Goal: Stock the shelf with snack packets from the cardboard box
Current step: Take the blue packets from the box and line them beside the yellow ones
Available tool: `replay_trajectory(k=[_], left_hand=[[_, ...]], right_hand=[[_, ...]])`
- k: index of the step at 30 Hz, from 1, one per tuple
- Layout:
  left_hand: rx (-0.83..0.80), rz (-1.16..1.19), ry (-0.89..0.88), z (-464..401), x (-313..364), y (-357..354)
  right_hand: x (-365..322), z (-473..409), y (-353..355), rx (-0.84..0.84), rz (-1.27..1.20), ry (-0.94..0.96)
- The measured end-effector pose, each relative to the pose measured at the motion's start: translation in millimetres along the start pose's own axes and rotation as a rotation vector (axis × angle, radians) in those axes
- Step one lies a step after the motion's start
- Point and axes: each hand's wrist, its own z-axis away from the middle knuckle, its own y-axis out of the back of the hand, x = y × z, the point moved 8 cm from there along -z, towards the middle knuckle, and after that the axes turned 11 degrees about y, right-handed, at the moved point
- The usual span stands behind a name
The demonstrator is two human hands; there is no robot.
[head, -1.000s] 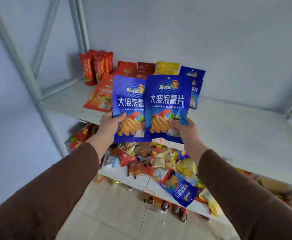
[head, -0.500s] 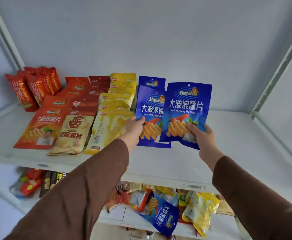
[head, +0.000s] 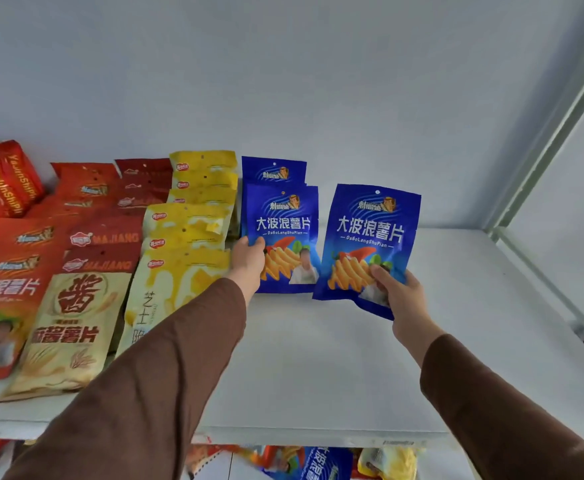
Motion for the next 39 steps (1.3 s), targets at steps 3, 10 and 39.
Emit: replay_trajectory(k=[3,10,39], left_hand=[[0.052,-0.043,0.042,-16.2,-7.4,4.8],[0.107,-0.08,0.036,-32.2,-5.6,4.9],[0.065,-0.849,-0.799,78.7,96.3,13.3]], right_hand=[[6.5,-11.2,-8.3,-0.032,-0.001,-0.015],[21.4,-32.2,-19.7,-0.084,0.008,-0.052],[60.7,8.7,-94.6,-0.253,0.066,-0.171]])
